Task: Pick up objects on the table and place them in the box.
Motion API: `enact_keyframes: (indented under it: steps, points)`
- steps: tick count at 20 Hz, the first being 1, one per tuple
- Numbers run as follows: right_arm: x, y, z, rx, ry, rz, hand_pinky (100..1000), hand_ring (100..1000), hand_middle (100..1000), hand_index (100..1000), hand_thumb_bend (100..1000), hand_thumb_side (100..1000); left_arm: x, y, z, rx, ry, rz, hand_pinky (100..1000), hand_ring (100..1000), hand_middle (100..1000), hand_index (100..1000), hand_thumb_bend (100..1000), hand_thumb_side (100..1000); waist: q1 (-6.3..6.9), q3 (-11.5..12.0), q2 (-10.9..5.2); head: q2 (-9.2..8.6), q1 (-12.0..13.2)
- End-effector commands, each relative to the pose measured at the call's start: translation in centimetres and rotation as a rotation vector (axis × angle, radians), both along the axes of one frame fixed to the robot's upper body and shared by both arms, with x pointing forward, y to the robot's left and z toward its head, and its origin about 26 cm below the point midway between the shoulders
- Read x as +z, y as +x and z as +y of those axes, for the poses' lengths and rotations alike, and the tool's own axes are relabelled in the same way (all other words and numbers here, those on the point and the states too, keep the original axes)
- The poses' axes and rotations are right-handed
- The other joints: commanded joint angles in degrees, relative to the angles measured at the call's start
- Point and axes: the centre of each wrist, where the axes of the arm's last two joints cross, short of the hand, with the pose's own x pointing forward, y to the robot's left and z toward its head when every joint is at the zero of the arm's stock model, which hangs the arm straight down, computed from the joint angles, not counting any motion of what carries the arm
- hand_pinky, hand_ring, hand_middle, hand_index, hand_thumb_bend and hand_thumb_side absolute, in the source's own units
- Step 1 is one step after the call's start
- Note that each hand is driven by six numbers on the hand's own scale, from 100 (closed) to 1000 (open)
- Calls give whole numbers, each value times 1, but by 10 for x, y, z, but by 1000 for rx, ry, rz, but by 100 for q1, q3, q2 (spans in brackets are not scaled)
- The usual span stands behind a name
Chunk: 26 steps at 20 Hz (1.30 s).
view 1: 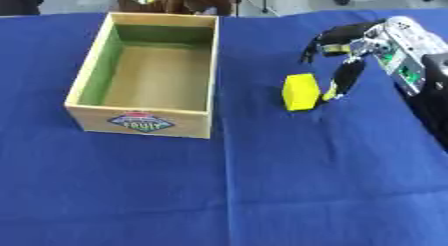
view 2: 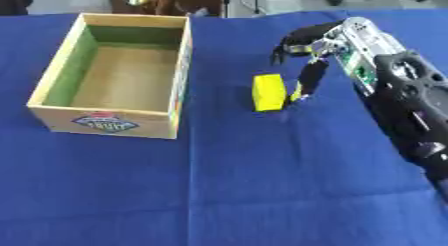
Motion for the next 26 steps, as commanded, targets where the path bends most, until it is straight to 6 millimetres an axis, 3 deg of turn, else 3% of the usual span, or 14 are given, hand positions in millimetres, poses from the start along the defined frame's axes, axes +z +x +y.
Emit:
enact_keyframes:
  steps: [1, 13, 16, 20, 26]
  points:
    - [21, -4, 0, 10, -8, -55, 852, 888, 725, 854, 490, 376, 8, -2, -1, -8, 17, -27, 479, 573, 638, 778, 100, 1000, 2, -8, -114, -36, -20]
    - [57, -11, 5, 3, -149, -54, 888, 938, 854, 953, 389, 367, 6, -3, 1, -6, 32, -14, 482, 576, 640, 776, 100, 1000, -65, -125, -255, 54, 24]
    - [56, -11, 4, 11, -163, 0, 890, 941, 863, 957, 526, 340, 6, -3, 3, -3, 35, -9, 483, 577, 641, 777, 100, 1000, -100, -172, -339, 117, 42]
    - [53, -12, 8, 17, -164, 39, 891, 943, 871, 957, 645, 355, 5, -4, 3, -3, 39, -4, 484, 577, 642, 777, 100, 1000, -124, -233, -423, 189, 64]
    - [36, -7, 16, 16, -139, 79, 887, 940, 865, 950, 720, 415, 5, -4, 4, -5, 37, 2, 485, 579, 644, 776, 100, 1000, -151, -310, -525, 280, 119]
